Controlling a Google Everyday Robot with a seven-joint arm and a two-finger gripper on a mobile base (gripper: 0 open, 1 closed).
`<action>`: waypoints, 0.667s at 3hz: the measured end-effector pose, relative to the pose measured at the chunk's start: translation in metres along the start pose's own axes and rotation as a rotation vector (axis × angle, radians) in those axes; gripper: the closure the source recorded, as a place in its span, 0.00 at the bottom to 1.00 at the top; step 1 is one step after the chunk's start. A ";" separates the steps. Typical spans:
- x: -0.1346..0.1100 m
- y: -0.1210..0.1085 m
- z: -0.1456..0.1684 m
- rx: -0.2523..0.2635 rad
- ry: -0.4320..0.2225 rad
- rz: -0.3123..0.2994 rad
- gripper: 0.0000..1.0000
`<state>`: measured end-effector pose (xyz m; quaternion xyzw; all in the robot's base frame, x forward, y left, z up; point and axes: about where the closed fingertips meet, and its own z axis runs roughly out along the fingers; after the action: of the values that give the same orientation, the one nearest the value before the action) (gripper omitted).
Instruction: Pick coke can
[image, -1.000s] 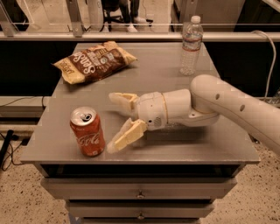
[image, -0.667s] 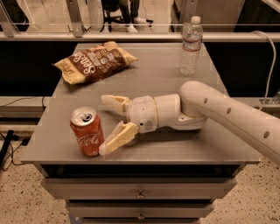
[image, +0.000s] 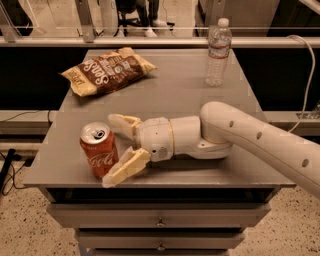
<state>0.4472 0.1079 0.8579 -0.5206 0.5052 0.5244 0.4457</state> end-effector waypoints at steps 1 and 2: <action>-0.002 0.013 0.005 0.021 0.019 -0.016 0.03; -0.002 0.018 0.010 0.027 0.030 -0.024 0.25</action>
Offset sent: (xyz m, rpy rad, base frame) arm -0.0227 0.0099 0.0015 -0.0428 -0.0368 -0.0393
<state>0.4285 0.1162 0.8604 -0.5284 0.5128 0.5042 0.4512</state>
